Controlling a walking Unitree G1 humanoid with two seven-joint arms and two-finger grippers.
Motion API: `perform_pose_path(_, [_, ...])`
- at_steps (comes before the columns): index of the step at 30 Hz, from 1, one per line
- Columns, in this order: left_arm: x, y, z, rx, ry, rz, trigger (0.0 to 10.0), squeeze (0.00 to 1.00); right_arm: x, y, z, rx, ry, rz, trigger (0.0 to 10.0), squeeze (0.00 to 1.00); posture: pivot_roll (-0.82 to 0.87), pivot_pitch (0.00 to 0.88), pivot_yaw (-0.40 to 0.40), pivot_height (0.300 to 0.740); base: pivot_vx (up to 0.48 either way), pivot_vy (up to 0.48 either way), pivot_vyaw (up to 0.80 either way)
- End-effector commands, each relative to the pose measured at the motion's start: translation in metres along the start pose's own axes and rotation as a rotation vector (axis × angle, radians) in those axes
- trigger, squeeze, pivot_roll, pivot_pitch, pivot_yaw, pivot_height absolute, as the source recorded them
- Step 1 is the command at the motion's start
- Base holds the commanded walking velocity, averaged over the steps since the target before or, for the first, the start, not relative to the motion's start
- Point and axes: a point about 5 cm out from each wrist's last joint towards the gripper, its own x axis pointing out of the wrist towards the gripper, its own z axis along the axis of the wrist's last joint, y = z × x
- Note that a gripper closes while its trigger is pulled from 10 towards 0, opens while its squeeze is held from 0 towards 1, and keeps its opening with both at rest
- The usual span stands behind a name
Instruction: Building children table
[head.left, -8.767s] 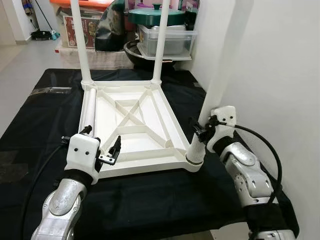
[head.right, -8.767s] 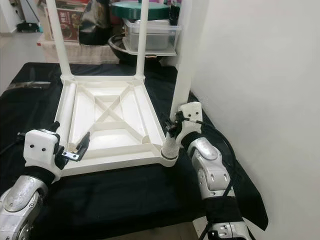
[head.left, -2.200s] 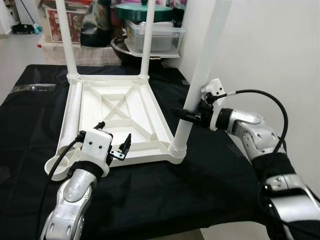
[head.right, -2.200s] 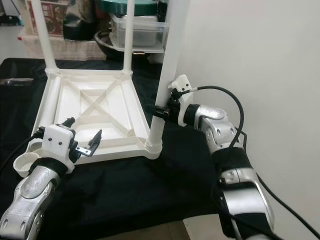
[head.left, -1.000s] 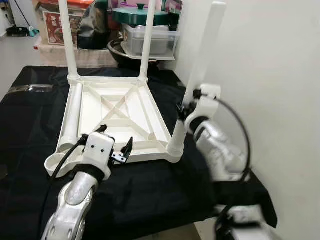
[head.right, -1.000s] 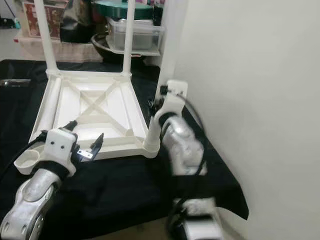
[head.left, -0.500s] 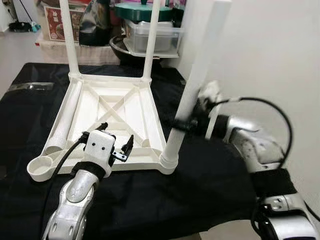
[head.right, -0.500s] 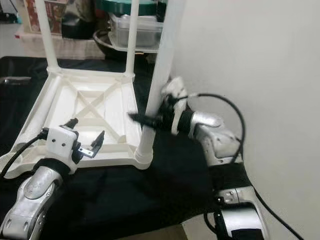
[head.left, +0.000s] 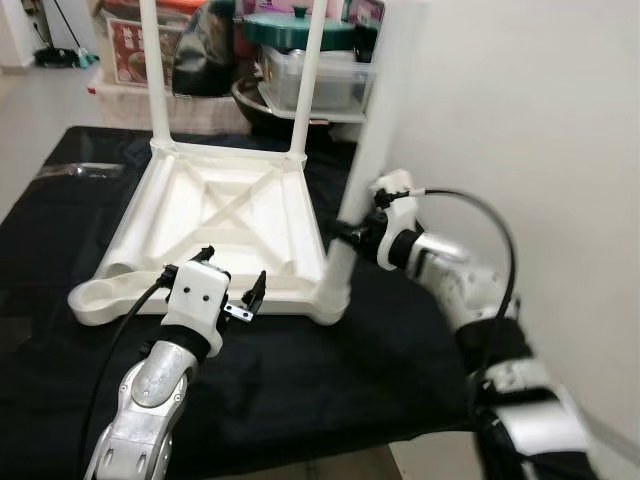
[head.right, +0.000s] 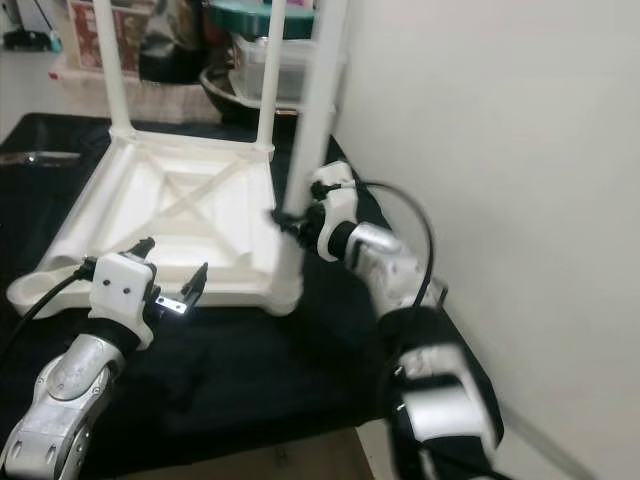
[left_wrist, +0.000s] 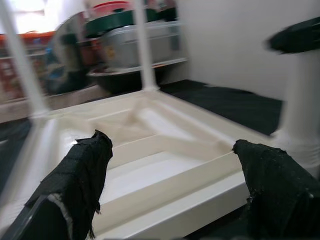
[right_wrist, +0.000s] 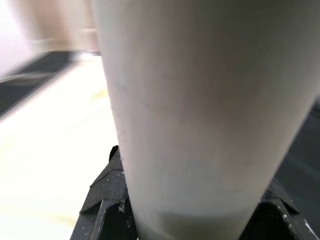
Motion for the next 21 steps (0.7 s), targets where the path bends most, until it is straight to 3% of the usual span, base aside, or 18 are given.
perform_pose_path(1, [-0.002,-0.002,0.0,0.005,0.001,-0.007,10.0,0.0,-0.016,-0.033,-0.017,0.034,0.053,-0.268,0.0,0.0,0.13,0.0,-0.166,0.74,0.0,0.0,0.0])
perform_pose_path(3, [-0.002,-0.002,0.0,0.005,0.001,-0.007,10.0,0.0,-0.016,-0.033,-0.017,0.034,0.053,-0.268,0.0,0.0,0.13,0.0,-0.166,0.74,0.0,0.0,0.0])
perform_pose_path(4, [-0.001,-0.002,0.0,0.006,0.002,-0.014,10.0,0.0,-0.032,-0.021,-0.033,0.009,0.09,-0.285,0.0,0.0,0.13,0.0,-0.148,0.74,0.0,0.0,0.0])
perform_pose_path(6, [-0.001,-0.002,0.0,0.006,0.002,-0.014,10.0,0.0,-0.032,-0.021,-0.033,0.009,0.09,-0.285,0.0,0.0,0.13,0.0,-0.148,0.74,0.0,0.0,0.0])
perform_pose_path(7, [0.0,-0.003,0.0,0.005,0.0,-0.023,10.0,0.0,-0.045,0.004,-0.038,-0.022,0.066,-0.182,10.0,0.0,0.12,0.0,-0.135,0.74,0.0,0.0,0.0])
perform_pose_path(8, [0.0,-0.003,0.0,0.005,0.0,-0.023,10.0,0.0,-0.045,0.004,-0.038,-0.022,0.066,-0.182,10.0,0.0,0.12,0.0,-0.135,0.74,0.0,0.0,0.0])
perform_pose_path(9, [0.002,-0.003,0.0,0.004,-0.001,-0.035,10.0,0.0,-0.052,0.023,-0.031,-0.026,0.012,-0.049,10.0,0.84,0.1,0.0,-0.121,0.74,0.0,0.0,0.0])
perform_pose_path(10, [0.004,-0.002,-0.001,0.005,-0.002,-0.042,10.0,0.0,-0.053,0.031,-0.02,-0.029,-0.049,0.048,10.0,1.0,0.09,0.0,-0.119,0.74,0.0,0.0,0.0])
perform_pose_path(11, [0.004,-0.002,-0.001,0.005,-0.002,-0.042,10.0,0.0,-0.053,0.031,-0.02,-0.029,-0.049,0.048,10.0,1.0,0.09,0.0,-0.119,0.74,0.0,0.0,0.0])
perform_pose_path(12, [0.005,-0.001,0.0,0.004,-0.007,-0.044,10.0,0.0,-0.05,0.034,-0.007,-0.034,-0.073,0.209,10.0,1.0,0.09,0.0,-0.12,0.74,0.0,0.0,0.0])
perform_pose_path(13, [0.005,-0.001,0.0,0.004,-0.007,-0.044,10.0,0.0,-0.05,0.034,-0.007,-0.034,-0.073,0.209,10.0,1.0,0.09,0.0,-0.12,0.74,0.0,0.0,0.0])
perform_pose_path(14, [0.007,-0.001,0.0,0.003,-0.011,-0.043,10.0,0.0,-0.047,0.031,0.008,-0.036,-0.101,0.347,10.0,0.0,0.09,0.0,-0.123,0.74,0.0,0.0,0.0])
perform_pose_path(16, [0.007,-0.001,0.0,0.003,-0.011,-0.043,10.0,0.0,-0.047,0.031,0.008,-0.036,-0.101,0.347,10.0,0.0,0.09,0.0,-0.123,0.74,0.0,0.0,0.0])
perform_pose_path(18, [0.008,-0.001,0.001,0.0,-0.017,-0.044,10.0,0.0,-0.047,0.011,0.022,-0.093,-0.111,0.602,10.0,0.0,0.1,0.0,-0.131,0.74,0.0,0.0,0.0])
perform_pose_path(20, [0.008,-0.001,0.001,0.0,-0.017,-0.044,10.0,0.0,-0.047,0.011,0.022,-0.093,-0.111,0.602,10.0,0.0,0.1,0.0,-0.131,0.74,0.0,0.0,0.0])
perform_pose_path(21, [0.008,-0.002,0.001,-0.001,-0.018,-0.045,10.0,0.0,-0.046,0.002,0.02,-0.108,-0.081,0.693,10.0,0.0,0.1,0.0,-0.137,0.74,0.0,0.0,0.0])
